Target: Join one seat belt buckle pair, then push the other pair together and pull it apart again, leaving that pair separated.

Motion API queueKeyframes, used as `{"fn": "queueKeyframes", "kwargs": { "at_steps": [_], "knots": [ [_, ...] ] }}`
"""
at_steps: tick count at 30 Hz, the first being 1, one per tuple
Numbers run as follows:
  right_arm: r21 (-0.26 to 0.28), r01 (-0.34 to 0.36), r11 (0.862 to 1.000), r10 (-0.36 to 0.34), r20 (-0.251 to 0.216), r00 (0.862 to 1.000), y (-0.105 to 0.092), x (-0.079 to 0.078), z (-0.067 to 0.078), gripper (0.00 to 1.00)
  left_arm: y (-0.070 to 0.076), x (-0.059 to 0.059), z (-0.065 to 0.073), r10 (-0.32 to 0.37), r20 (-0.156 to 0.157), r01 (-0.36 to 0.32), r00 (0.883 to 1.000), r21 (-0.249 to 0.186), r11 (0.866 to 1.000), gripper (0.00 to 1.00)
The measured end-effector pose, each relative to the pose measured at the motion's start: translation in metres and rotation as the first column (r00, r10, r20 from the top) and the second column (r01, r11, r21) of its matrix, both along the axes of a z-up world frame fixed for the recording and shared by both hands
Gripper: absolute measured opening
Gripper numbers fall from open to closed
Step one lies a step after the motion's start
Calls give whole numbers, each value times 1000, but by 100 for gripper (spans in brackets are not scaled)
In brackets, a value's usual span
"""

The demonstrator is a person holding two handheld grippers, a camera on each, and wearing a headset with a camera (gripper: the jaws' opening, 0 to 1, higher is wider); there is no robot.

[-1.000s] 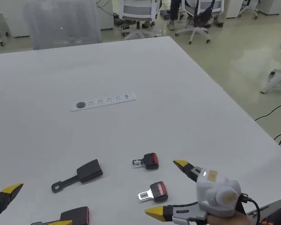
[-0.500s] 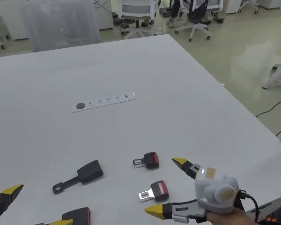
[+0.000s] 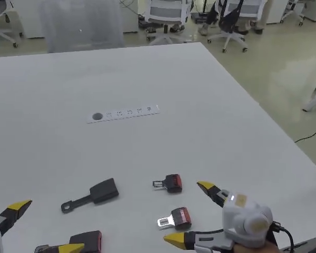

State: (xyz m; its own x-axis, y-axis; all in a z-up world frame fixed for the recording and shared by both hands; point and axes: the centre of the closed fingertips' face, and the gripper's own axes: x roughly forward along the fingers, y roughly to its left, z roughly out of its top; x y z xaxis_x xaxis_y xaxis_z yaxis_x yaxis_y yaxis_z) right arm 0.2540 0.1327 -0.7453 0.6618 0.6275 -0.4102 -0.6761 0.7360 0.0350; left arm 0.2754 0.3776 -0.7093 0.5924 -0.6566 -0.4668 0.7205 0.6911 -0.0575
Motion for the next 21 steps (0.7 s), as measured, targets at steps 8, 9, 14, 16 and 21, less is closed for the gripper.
{"fn": "queueKeyframes", "kwargs": {
  "at_steps": [8, 9, 14, 16, 21],
  "knots": [
    [-4, -7, 1000, 7, -9, 1000, 0, 2, -2, 99, -2, -2, 2, 4, 1, -4, 1000, 1, 1000, 100],
    [-4, -10, 1000, 10, -11, 1000, 0, 2, -2, 99, -3, -2, 2, 6, 0, -6, 1000, 0, 1000, 100],
    [-5, -19, 1000, 19, -20, 1000, 2, 2, -5, 99, -3, -4, 1, 9, -2, -9, 1000, -2, 1000, 100],
    [-6, -23, 1000, 23, -22, 999, 3, 2, -6, 98, -4, -5, 0, 6, -4, -6, 1000, 1, 1000, 100],
    [-12, -31, 999, 31, -29, 999, 4, 2, -8, 98, -3, -5, -2, 5, -9, -5, 1000, 0, 1000, 100]
  ]
}}
